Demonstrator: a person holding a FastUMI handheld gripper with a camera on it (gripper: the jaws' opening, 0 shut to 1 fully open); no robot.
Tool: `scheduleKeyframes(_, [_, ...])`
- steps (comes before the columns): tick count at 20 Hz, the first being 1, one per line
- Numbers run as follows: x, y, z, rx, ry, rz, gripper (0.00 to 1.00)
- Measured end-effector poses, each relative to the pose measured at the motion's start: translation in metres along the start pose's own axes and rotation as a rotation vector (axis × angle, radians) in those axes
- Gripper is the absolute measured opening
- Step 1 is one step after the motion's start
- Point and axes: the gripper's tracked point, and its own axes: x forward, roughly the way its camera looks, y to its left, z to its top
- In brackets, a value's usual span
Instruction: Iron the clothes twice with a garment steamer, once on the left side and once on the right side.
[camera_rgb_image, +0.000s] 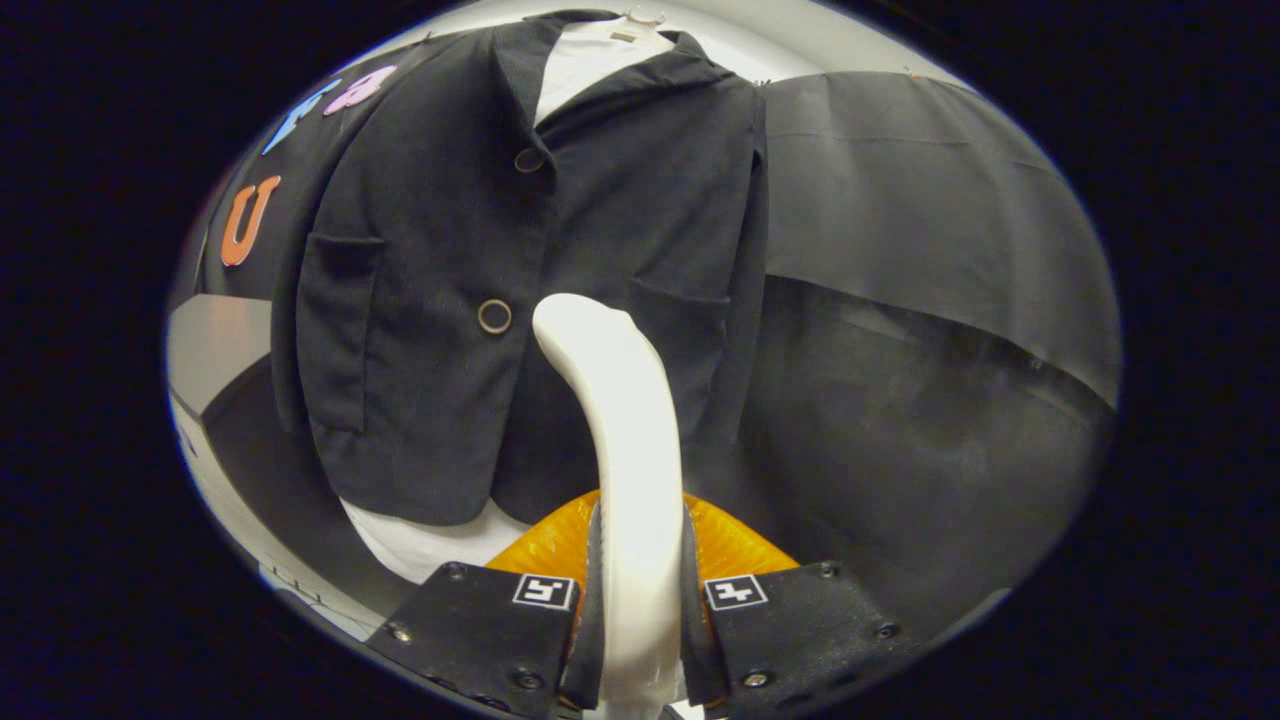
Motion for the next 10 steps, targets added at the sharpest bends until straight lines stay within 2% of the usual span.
scheduleKeyframes(10, [0.0000,0.0010,-0.0075,-0.006,0.095,0.041,0.34])
